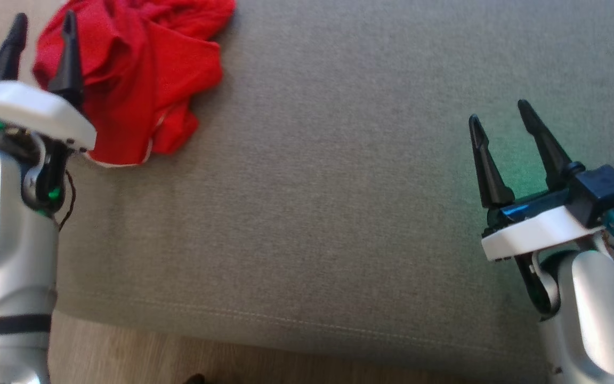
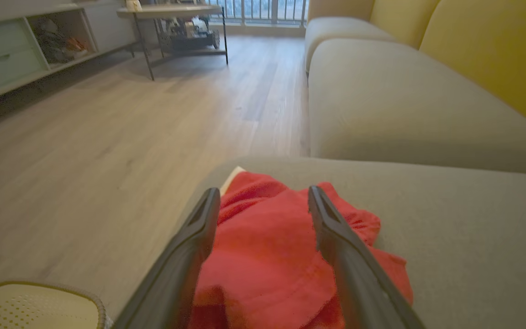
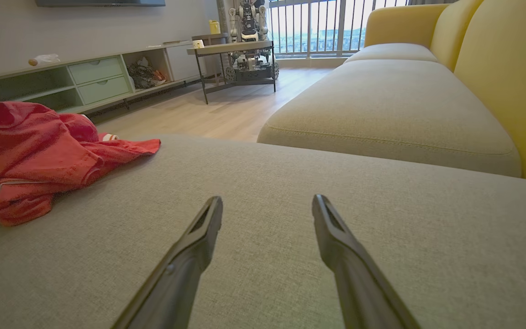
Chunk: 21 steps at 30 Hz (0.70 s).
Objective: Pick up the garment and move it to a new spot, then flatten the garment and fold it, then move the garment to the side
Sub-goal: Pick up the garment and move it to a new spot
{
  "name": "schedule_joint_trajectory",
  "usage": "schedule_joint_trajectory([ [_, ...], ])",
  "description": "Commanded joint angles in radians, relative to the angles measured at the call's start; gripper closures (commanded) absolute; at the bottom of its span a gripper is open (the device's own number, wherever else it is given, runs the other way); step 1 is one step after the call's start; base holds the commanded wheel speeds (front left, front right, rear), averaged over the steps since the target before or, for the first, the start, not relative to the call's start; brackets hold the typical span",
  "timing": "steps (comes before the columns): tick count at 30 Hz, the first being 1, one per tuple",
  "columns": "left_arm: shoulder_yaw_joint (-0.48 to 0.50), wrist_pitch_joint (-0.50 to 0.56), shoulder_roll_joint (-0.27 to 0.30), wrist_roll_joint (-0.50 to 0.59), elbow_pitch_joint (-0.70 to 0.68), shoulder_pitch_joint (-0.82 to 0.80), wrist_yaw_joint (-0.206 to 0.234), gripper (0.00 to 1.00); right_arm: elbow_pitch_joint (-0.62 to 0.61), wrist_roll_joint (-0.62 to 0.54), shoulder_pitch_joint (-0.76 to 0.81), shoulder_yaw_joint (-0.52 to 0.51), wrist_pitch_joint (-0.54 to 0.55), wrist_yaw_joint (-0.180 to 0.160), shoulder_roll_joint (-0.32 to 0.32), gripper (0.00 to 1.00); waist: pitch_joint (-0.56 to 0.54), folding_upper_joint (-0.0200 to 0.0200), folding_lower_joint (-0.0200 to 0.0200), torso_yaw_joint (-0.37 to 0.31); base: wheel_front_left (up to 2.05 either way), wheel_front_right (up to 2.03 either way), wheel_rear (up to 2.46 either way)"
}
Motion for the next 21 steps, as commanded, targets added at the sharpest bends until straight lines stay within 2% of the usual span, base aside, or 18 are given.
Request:
schedule_joint_trajectory([
  [1,0.001,0.025,0.064,-0.019,-0.008,-0.040,-0.006,0.00,-0.043,0.001,-0.035,0.029,0.005,0.000,0.001,0.00,0.029,0.0000,-0.0003,-0.024,0.00,0.00,0.00],
  [7,-0.059,0.182,0.113,-0.100,0.135,-0.116,-0.006,0.00,-0.056,0.000,-0.041,0.033,0.006,0.000,0.001,0.00,0.056,0.0000,-0.0003,-0.045,0.00,0.00,0.00],
  [11,-0.070,0.196,0.129,-0.101,0.199,-0.152,-0.006,0.00,-0.056,0.002,-0.040,0.041,0.002,0.000,0.001,0.00,0.066,0.0000,-0.0003,-0.052,0.00,0.00,0.00],
  [12,-0.075,0.195,0.127,-0.108,0.208,-0.157,-0.006,0.87,-0.055,0.003,-0.039,0.042,0.001,0.000,0.001,0.00,0.067,0.0000,-0.0003,-0.053,0.00,0.00,0.00],
  [13,-0.082,0.193,0.126,-0.118,0.215,-0.162,-0.006,1.00,-0.054,0.003,-0.039,0.042,0.000,0.000,0.001,0.00,0.068,0.0000,-0.0003,-0.053,0.00,0.00,0.00],
  [21,-0.099,0.105,0.142,-0.134,0.239,-0.189,-0.005,1.00,-0.030,0.009,-0.036,0.039,-0.010,0.000,0.001,0.00,0.048,0.0000,-0.0003,-0.043,0.00,0.00,0.00],
])
